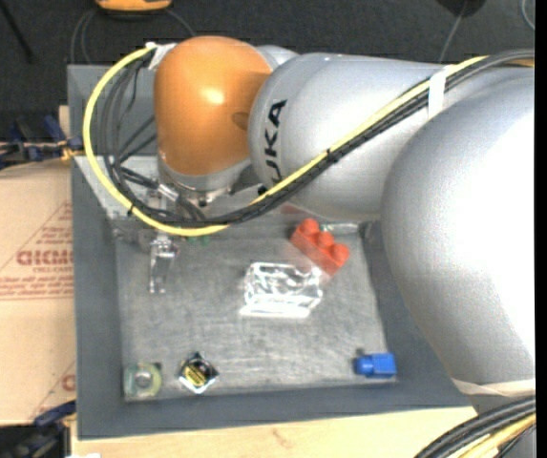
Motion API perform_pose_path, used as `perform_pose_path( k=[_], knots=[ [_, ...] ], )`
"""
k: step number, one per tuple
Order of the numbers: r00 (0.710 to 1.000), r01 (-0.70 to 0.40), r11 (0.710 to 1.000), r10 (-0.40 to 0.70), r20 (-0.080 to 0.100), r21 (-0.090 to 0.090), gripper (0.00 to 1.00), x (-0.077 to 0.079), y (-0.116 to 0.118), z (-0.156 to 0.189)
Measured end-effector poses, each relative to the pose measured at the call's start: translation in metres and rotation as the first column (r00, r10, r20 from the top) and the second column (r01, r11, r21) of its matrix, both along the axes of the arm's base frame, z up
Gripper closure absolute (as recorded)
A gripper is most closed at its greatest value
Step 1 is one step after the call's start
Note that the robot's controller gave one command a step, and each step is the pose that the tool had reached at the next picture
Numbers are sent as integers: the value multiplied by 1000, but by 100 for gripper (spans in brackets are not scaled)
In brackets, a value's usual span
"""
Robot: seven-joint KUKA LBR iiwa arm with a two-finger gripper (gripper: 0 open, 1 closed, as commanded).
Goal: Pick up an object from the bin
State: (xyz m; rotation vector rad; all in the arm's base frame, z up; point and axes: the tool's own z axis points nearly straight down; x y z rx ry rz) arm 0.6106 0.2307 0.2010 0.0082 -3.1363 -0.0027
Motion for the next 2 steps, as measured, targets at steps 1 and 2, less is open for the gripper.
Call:
perform_pose_path(
  k=[1,2],
  knots=[
    [991,134,991,-134,17,6,0,34,-13,-115],
    [965,-262,965,262,28,-10,0,42,-5,-124]
  ],
)
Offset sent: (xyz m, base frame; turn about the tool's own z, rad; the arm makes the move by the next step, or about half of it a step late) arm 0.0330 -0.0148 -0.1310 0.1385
